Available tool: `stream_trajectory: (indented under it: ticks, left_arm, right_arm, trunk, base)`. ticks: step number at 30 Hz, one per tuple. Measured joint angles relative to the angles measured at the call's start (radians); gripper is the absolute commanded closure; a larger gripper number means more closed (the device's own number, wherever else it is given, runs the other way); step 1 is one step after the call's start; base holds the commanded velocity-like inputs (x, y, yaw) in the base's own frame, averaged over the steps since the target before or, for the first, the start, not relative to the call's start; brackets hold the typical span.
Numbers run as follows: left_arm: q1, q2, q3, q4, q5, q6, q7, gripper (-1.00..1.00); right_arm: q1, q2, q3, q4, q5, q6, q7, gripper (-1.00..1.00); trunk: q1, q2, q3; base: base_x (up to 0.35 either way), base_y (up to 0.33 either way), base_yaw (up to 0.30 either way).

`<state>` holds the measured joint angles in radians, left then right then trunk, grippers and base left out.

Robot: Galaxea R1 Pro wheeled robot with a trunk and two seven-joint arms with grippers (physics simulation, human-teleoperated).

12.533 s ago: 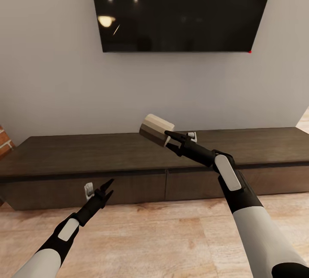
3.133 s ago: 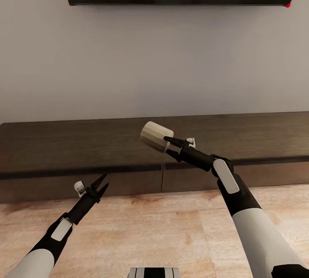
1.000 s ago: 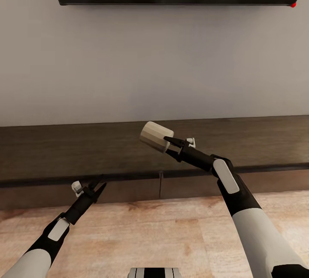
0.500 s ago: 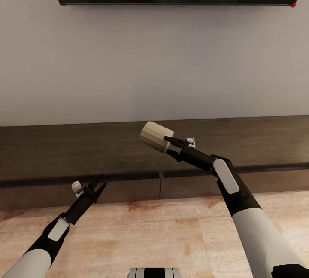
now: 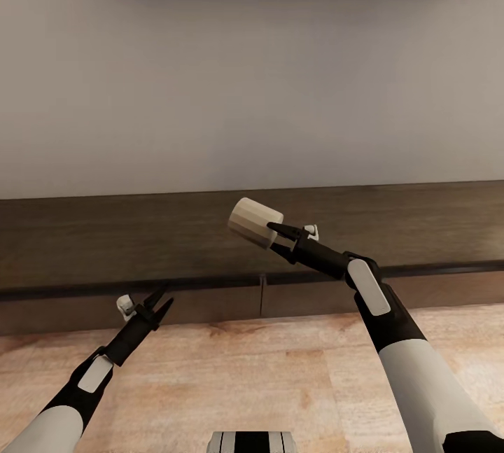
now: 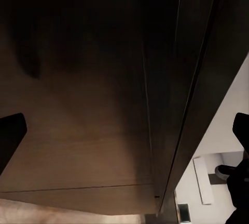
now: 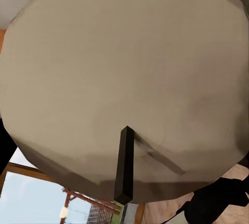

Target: Place each of the two pumpkins and all three candles from the living room inside a cabinet in the living room (use any cabinet), then make sure every cabinet is closed, and position the cauldron so it is next to a table in the living room.

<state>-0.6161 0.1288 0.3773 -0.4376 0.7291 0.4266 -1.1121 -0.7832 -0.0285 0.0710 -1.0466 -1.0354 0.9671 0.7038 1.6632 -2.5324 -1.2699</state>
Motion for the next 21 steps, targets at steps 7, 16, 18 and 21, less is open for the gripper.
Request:
stream_trajectory:
  ticks: [7, 16, 18, 21]
  left_arm:
    - [0.000, -0.001, 0.001, 0.000, 0.001, 0.001, 0.007, -1.00]
    - [0.000, -0.001, 0.002, 0.000, 0.001, 0.001, 0.011, -1.00]
    - [0.000, -0.001, 0.002, 0.000, 0.001, 0.001, 0.011, -1.00]
    - [0.000, -0.001, 0.002, 0.000, 0.001, 0.001, 0.012, -1.00]
  right_arm:
    - [0.000, 0.000, 0.000, 0.000, 0.000, 0.000, 0.001, 1.00]
    - [0.000, 0.000, 0.000, 0.000, 0.000, 0.000, 0.000, 1.00]
    - [0.000, 0.000, 0.000, 0.000, 0.000, 0.000, 0.001, 1.00]
    - [0.000, 0.000, 0.000, 0.000, 0.000, 0.000, 0.000, 1.00]
  trunk:
    - [0.000, 0.000, 0.000]
    - [0.000, 0.000, 0.000]
    - [0.000, 0.000, 0.000]
    - [0.000, 0.000, 0.000]
  base:
    - [0.000, 0.000, 0.000]
    - [0.000, 0.000, 0.000]
    - [0.000, 0.000, 0.000]
    - [0.000, 0.000, 0.000]
